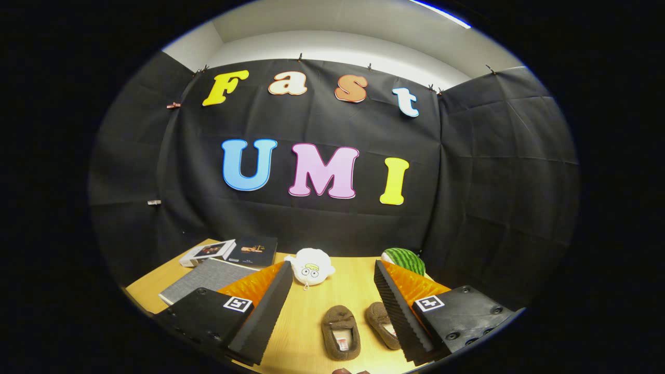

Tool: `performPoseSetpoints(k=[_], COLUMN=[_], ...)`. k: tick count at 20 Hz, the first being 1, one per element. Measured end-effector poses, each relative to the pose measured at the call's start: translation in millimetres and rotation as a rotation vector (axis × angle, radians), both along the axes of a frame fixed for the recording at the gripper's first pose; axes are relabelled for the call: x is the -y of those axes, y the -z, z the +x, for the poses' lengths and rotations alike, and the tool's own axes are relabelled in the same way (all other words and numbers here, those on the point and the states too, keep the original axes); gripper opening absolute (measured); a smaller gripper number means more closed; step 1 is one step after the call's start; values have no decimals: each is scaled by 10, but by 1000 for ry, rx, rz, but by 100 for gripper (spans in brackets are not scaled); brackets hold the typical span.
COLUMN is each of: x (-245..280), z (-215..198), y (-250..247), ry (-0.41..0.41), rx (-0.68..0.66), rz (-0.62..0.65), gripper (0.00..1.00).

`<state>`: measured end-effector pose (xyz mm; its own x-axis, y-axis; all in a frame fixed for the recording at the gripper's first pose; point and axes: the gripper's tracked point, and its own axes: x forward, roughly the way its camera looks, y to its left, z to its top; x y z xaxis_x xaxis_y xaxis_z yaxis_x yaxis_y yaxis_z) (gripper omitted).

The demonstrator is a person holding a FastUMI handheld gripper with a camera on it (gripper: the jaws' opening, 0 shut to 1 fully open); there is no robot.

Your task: Open the storage box then place both shoes into the box .Put the left shoe in first, then the right shoe, with the right side of both shoes facing outward in a uniform manner.

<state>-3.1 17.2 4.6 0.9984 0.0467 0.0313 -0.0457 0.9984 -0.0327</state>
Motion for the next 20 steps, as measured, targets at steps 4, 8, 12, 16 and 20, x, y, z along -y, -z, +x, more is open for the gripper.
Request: performPoseSetpoints(k=[4, 8, 12, 16, 20], x=[4, -94, -236, -581, -745], z=[30, 78, 137, 229, 291], y=[53, 112, 228, 465, 724], ry=[4, -20, -81, -224, -323], rx=[-5, -26, -64, -159, -265], rz=[-30, -33, 0, 35, 98], gripper=[97, 97, 97, 98, 98])
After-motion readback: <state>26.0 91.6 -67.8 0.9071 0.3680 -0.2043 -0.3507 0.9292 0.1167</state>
